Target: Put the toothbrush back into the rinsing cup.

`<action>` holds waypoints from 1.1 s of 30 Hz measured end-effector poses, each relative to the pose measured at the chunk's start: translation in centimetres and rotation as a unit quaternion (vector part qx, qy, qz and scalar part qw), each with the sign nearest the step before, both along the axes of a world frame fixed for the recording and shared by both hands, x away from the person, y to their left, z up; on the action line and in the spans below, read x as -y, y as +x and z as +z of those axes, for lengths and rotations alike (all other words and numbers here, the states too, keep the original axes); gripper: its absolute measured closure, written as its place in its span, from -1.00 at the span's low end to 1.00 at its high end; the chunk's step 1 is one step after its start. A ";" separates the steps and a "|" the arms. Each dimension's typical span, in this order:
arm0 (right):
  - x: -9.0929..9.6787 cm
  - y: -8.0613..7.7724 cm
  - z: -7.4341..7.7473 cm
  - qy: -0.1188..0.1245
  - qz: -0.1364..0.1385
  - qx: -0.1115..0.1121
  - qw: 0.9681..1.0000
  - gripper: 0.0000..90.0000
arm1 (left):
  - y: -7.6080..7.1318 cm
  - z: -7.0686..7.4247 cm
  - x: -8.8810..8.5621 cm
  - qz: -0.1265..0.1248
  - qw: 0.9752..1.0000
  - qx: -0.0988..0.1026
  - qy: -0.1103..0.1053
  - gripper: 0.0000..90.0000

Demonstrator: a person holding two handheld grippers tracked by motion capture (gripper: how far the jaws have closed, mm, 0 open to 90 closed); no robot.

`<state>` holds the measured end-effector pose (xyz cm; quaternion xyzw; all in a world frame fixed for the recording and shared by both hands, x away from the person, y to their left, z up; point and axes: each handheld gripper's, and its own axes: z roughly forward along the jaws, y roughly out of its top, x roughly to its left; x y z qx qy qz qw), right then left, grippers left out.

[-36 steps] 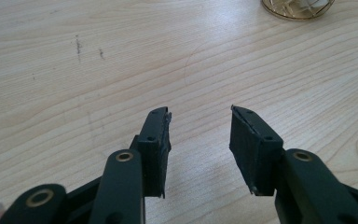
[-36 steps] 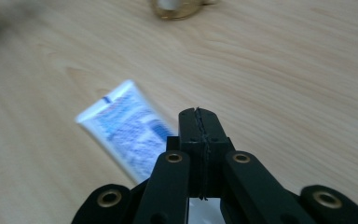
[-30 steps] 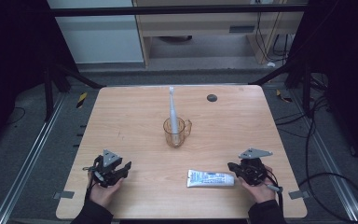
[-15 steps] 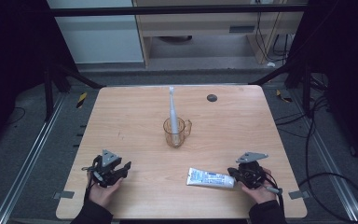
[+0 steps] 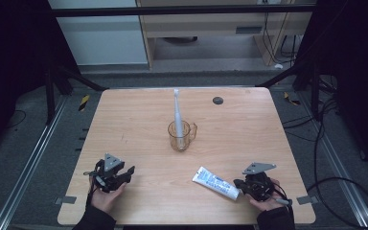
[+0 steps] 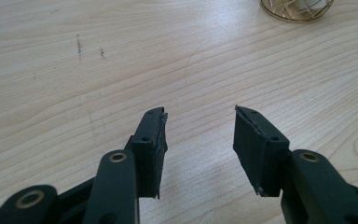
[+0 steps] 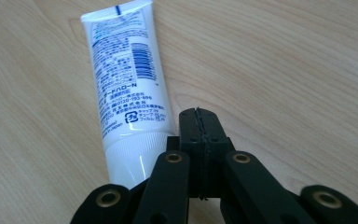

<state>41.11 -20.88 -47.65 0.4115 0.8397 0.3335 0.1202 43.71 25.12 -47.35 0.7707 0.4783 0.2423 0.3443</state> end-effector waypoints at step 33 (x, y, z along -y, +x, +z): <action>-0.6 -0.4 1.6 0.014 -0.012 0.021 1.000 0.74 | 0.2 -0.1 -0.2 -0.001 1.000 -0.004 -0.001 0.13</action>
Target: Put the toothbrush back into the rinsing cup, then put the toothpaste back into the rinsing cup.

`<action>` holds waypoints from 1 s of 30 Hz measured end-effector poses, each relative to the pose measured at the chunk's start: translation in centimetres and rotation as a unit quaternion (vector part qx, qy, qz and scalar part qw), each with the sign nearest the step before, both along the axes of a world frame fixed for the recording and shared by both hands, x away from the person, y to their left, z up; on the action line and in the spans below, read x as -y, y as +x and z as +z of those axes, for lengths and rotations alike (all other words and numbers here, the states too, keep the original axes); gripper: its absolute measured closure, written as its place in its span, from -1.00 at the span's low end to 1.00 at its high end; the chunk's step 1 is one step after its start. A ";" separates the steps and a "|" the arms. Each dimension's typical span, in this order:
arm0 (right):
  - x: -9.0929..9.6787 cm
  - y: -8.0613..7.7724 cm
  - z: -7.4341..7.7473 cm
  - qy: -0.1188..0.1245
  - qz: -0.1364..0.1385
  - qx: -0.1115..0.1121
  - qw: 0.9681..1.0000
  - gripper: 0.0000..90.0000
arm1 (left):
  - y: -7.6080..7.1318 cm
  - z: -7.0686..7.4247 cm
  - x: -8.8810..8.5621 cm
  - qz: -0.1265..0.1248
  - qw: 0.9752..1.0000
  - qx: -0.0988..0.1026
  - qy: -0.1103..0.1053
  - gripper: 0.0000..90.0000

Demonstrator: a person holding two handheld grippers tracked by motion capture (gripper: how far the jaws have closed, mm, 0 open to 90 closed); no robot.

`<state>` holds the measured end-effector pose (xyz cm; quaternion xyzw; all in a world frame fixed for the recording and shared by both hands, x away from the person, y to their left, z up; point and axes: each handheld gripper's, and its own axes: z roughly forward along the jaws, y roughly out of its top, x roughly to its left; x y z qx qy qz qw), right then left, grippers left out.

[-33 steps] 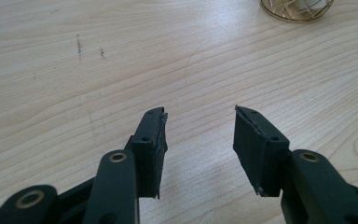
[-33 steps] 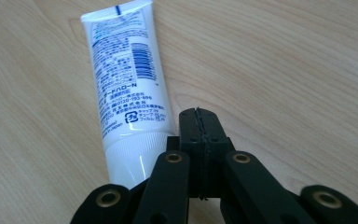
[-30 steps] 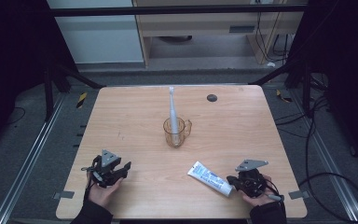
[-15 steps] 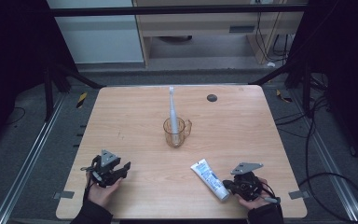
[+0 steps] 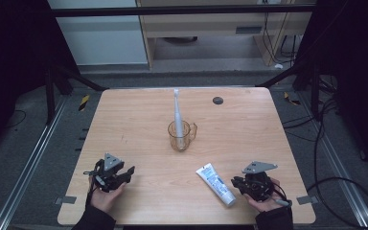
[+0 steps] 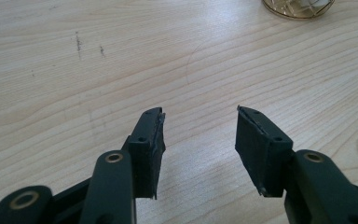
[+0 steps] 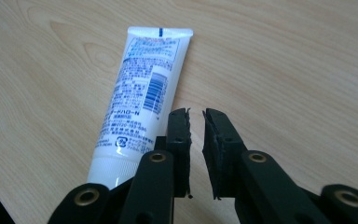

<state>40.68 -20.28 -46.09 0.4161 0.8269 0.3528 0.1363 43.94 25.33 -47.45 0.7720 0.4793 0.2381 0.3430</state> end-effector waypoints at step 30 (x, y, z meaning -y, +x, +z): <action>-3.3 1.1 2.2 -0.035 -0.025 -0.007 0.999 -0.08 | 0.3 0.0 -0.3 -0.003 1.000 -0.002 0.004 0.02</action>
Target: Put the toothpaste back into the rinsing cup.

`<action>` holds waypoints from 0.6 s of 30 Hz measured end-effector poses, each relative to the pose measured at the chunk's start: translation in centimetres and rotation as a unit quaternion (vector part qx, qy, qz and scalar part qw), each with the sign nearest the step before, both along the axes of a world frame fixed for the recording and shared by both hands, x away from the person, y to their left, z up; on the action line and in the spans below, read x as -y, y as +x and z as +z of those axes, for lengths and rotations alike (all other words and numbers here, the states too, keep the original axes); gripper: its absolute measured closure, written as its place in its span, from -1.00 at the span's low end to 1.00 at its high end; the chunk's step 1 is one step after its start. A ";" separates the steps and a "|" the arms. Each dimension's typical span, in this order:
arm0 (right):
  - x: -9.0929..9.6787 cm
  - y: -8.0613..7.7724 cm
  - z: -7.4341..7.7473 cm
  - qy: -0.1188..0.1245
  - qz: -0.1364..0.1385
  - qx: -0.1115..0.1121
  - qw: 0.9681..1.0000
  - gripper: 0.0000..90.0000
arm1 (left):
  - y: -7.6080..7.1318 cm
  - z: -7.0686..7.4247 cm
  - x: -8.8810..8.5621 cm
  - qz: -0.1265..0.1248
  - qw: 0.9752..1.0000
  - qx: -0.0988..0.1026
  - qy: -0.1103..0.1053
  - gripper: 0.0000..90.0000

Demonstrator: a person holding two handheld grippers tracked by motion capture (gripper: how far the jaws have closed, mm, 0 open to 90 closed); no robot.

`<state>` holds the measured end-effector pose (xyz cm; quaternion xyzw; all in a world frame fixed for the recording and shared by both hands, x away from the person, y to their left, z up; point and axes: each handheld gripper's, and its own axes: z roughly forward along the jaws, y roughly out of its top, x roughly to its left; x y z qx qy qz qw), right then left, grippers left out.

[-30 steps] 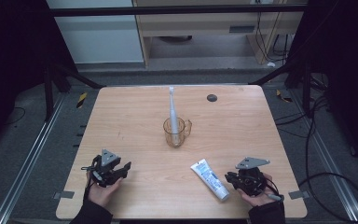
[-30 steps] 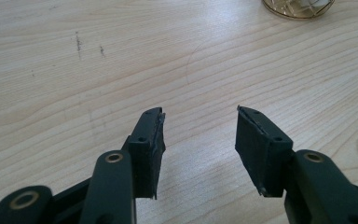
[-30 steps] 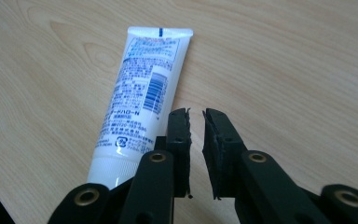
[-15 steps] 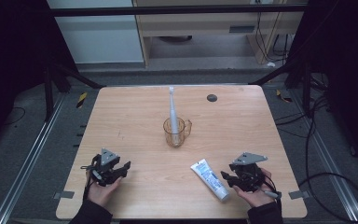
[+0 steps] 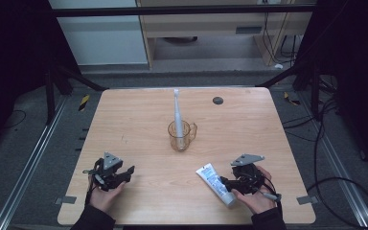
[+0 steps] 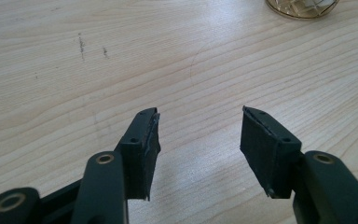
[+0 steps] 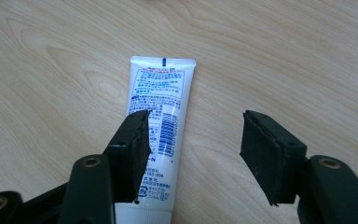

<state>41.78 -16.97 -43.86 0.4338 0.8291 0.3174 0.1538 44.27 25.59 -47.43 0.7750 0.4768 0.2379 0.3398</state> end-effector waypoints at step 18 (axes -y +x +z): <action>-3.6 1.1 -0.7 -0.018 0.018 -0.039 0.999 -0.20 | 0.1 -0.1 0.2 0.000 1.000 -0.004 0.016 -0.13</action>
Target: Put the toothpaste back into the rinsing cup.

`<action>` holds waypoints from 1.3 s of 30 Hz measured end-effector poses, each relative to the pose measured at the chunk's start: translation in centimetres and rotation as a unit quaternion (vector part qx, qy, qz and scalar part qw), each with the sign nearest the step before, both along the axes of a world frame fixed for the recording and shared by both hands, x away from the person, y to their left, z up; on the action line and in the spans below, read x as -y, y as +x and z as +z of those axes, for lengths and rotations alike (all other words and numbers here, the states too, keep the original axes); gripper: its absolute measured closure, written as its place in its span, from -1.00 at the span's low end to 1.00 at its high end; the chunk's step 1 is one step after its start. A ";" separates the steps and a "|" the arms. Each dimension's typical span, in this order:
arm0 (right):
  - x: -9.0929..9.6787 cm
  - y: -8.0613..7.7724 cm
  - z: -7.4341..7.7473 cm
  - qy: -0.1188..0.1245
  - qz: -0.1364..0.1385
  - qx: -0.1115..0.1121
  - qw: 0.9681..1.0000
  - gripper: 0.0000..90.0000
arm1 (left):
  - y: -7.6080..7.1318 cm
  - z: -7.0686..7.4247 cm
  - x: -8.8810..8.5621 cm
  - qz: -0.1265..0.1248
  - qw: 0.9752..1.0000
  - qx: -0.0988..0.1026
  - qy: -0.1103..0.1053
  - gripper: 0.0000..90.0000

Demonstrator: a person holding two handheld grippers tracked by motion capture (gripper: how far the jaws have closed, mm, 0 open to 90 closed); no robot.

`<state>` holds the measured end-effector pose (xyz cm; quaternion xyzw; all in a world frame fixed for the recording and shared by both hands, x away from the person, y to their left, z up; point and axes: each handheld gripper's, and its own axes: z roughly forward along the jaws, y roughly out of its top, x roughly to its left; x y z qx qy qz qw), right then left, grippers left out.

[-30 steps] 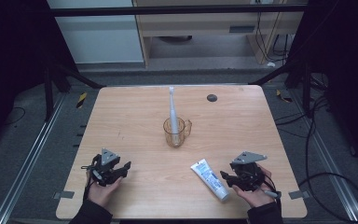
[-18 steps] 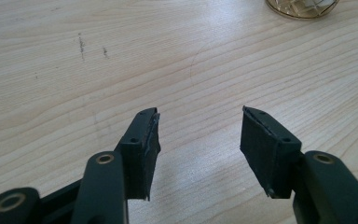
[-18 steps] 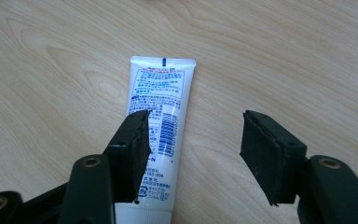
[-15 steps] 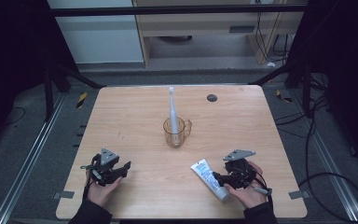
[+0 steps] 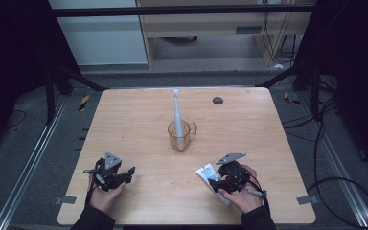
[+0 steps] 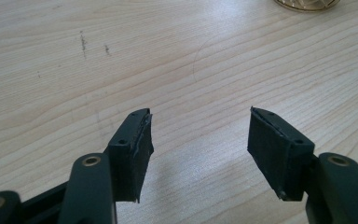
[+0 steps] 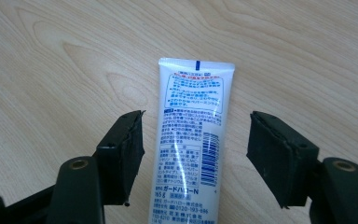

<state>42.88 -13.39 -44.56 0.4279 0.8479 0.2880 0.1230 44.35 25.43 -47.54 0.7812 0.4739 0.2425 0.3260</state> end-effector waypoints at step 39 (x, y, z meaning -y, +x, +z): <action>-1.3 1.8 -3.5 -0.024 -0.004 -0.050 0.998 -0.12 | 0.4 -0.1 0.0 0.000 1.000 -0.004 0.001 -0.13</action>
